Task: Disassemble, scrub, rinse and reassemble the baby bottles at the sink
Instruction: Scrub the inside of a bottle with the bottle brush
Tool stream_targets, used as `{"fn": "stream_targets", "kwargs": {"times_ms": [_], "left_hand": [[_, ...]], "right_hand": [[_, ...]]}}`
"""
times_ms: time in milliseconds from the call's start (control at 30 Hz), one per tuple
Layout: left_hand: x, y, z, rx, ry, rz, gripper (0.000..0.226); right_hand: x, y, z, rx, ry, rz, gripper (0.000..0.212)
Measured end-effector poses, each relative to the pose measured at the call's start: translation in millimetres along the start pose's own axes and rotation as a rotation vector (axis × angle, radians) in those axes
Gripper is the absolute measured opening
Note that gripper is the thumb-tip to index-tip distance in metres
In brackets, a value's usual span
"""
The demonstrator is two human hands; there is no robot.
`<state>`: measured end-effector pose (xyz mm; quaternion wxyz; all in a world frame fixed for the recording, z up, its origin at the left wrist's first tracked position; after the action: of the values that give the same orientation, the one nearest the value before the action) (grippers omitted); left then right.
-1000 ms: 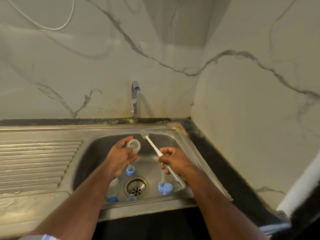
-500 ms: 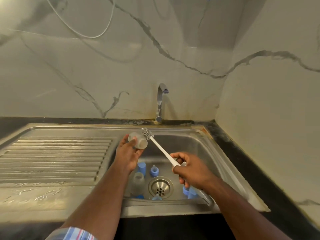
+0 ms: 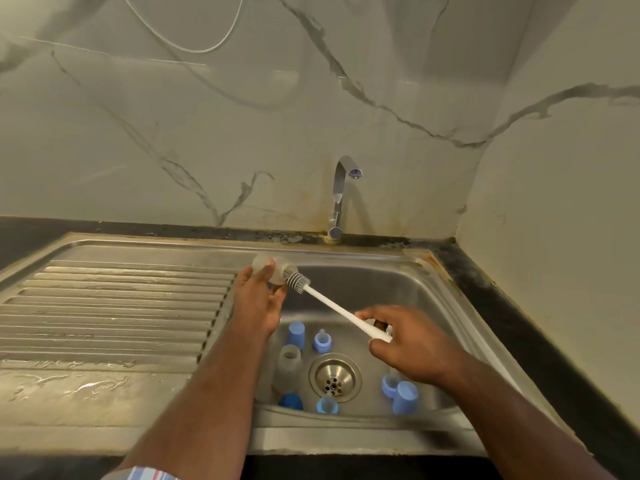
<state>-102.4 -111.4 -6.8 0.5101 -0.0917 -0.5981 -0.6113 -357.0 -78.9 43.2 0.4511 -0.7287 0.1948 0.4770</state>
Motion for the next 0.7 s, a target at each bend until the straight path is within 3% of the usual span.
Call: {"fn": "stream_targets", "kwargs": {"times_ms": [167,267,333,433,500,567,667,700], "left_hand": [[7.9,-3.5,4.3,0.044,-0.089,-0.121,0.063],[18.8,-15.0,13.6,0.012,-0.178,-0.228,0.068],[22.3,-17.1,14.8,-0.015,-0.207,-0.186,0.069],[23.1,-11.0,11.8,-0.026,-0.275,-0.107,0.064],[20.2,-8.6,8.5,-0.014,-0.256,-0.078,0.063],[20.3,-10.3,7.8,-0.008,-0.233,-0.082,0.063],[24.3,-14.8,10.2,0.006,-0.248,-0.139,0.063],[25.4,-15.8,10.8,0.008,-0.255,-0.153,0.064]], "right_hand": [[-7.7,-10.1,-15.6,-0.023,0.053,0.300,0.048],[5.0,-19.5,-19.4,-0.023,0.062,0.337,0.042],[17.3,-18.0,-21.3,0.034,0.024,0.122,0.032],[23.8,-7.3,-20.0,0.225,-0.116,-0.550,0.024],[20.1,-3.3,-16.6,0.230,-0.150,-0.652,0.025],[14.9,-1.8,-15.8,0.167,-0.067,-0.426,0.028],[16.4,-5.4,-19.1,0.059,0.096,0.131,0.042],[19.3,-7.7,-20.0,0.048,0.110,0.182,0.045]]}}
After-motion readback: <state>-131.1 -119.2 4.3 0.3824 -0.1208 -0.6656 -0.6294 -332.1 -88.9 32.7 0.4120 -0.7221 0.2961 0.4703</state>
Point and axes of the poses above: each hand's wrist, its own z-axis away from the middle knuckle, its own x-axis out of the palm, y = z × x, the point moved 4 cm from there along -z, towards the middle knuckle, and after that the axes turned 2 degrees about -z, right-handed, at the moved point
